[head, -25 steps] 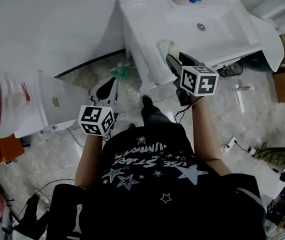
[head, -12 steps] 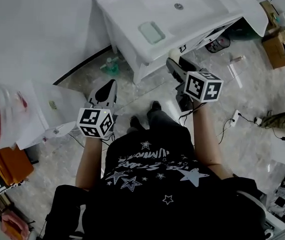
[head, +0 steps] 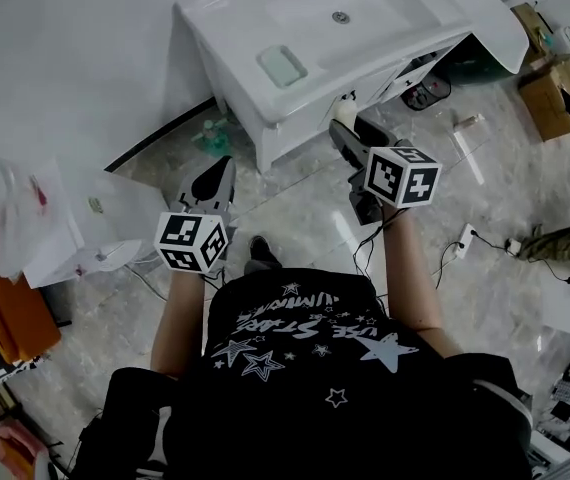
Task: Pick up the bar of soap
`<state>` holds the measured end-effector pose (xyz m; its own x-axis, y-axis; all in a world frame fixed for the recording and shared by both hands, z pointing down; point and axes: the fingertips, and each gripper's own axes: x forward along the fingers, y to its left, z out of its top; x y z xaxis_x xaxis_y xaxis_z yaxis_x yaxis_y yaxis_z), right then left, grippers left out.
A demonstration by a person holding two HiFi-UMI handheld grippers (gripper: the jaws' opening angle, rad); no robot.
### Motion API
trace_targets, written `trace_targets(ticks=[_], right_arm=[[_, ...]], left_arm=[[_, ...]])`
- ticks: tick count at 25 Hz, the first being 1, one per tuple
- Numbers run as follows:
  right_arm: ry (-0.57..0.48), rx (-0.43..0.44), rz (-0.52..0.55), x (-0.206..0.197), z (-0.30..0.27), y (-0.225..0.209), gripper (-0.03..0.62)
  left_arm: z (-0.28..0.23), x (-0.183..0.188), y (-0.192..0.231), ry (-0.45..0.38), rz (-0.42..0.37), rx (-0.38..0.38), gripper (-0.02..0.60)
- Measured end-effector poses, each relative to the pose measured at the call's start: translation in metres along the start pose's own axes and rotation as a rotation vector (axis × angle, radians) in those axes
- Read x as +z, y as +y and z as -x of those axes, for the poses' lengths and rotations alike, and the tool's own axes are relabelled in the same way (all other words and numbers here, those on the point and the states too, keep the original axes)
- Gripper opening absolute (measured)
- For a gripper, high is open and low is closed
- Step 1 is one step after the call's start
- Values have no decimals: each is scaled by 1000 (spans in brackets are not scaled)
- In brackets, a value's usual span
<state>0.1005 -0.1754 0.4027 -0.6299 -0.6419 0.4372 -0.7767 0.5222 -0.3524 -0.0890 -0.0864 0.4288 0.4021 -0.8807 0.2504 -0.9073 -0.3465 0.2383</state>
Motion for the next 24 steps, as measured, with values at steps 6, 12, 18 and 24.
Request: trace_targets(ticks=[6, 12, 18, 24], right_arm=[[23, 56, 10, -30, 27, 0, 186], [31, 97, 25, -52, 61, 2, 186], [36, 124, 24, -80, 101, -5, 186], [43, 144, 22, -105, 140, -8, 186]], left_arm=[[16, -15, -41, 6, -18, 26, 9], [30, -26, -80, 5, -42, 34, 9], [44, -44, -123, 7, -51, 58, 9], [60, -61, -172, 14, -76, 52, 9]])
